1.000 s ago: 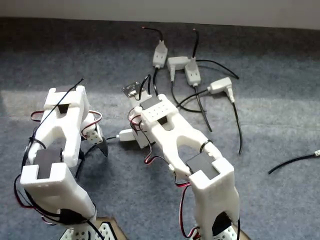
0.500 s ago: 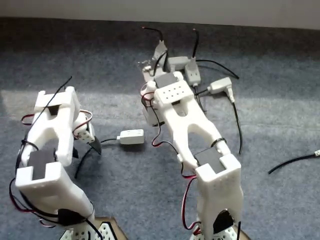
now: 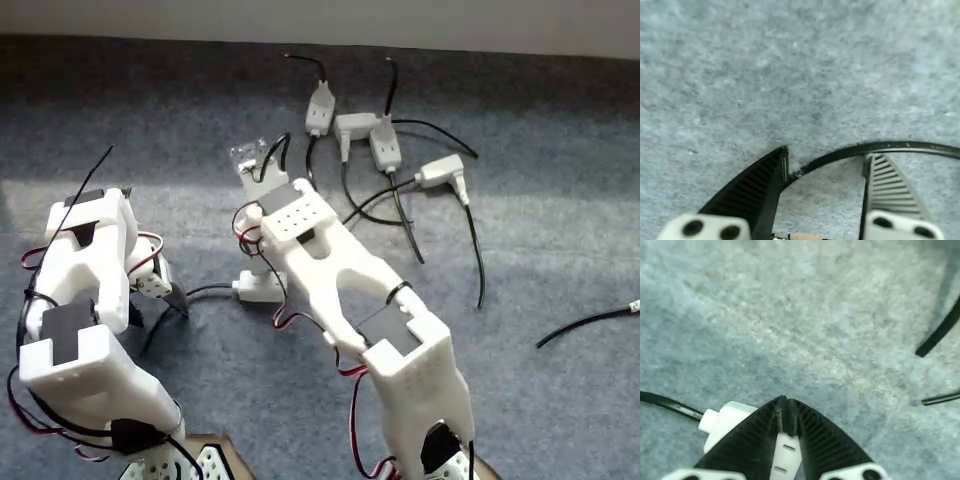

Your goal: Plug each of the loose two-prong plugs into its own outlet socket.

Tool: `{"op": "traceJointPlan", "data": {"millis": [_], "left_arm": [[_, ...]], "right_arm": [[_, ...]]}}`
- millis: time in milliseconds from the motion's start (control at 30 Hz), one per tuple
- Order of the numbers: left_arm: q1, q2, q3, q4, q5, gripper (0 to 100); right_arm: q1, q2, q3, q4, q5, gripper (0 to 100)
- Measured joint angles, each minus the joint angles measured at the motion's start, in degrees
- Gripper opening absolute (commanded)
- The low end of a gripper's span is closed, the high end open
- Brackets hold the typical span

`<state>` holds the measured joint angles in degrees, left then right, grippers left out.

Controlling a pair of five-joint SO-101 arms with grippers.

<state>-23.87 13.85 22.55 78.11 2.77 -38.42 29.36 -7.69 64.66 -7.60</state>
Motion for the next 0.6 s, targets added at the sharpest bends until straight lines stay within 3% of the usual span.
{"op": "traceJointPlan", "data": {"millis": [300,600], "left_arm": [[0.0,0.0,0.4,-0.8,0.0,25],[0.0,0.0,0.4,-0.8,0.0,25]], "right_arm": [[-3.5,-0.8,0.0,6.1,0.0,0.6],[-5.1,-11.3,0.4,13.3,0.0,0.6]]}}
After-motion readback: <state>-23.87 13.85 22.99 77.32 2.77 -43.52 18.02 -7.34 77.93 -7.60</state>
